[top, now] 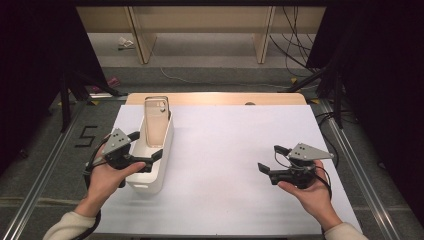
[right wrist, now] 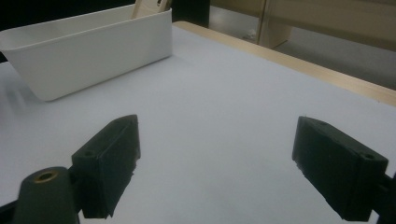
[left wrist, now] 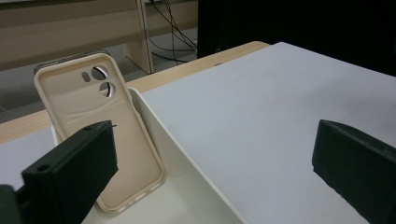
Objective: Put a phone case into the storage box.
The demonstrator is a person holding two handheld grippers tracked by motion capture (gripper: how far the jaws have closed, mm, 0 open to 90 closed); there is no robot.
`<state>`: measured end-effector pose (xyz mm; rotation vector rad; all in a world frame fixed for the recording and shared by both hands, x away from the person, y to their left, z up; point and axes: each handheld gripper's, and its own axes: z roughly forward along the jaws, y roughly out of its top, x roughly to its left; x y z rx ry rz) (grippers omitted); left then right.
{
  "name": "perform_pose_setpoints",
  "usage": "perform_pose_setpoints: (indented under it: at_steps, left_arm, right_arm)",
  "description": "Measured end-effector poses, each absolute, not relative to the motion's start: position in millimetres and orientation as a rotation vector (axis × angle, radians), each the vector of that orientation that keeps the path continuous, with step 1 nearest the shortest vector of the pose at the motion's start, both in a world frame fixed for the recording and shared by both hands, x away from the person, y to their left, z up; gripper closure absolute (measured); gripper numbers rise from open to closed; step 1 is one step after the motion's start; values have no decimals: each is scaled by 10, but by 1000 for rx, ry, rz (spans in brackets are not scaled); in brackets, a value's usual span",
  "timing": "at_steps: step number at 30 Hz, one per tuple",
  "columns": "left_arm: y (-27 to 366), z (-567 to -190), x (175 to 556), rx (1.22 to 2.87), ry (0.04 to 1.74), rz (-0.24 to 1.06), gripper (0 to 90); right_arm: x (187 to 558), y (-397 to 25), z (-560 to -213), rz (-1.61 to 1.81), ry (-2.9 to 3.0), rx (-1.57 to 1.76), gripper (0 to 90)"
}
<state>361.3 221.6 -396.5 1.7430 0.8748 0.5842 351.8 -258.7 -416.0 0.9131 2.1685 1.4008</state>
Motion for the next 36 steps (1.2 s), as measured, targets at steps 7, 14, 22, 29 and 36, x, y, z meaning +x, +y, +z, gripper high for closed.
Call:
perform_pose_setpoints:
  at_steps: [7,14,22,29,36]
  left_arm:
    - [2220,-4038,3469,1753,841,595,0]
    - [2239,-4053,3381,1751,824,618,0]
    - [2226,-4133,3314,1760,816,615,0]
    - [2231,-4180,3292,1766,815,608,0]
    - [2228,-4188,3295,1765,813,601,0]
  right_arm:
    - [3494,-2628,-4156,1395,2173,918,161]
    - [3472,-2651,-4155,1401,2170,923,161]
    - [3440,-2694,-4149,1399,2168,931,161]
    - [3430,-2716,-4146,1401,2161,939,160]
    - [3440,-2708,-4151,1403,2160,936,161]
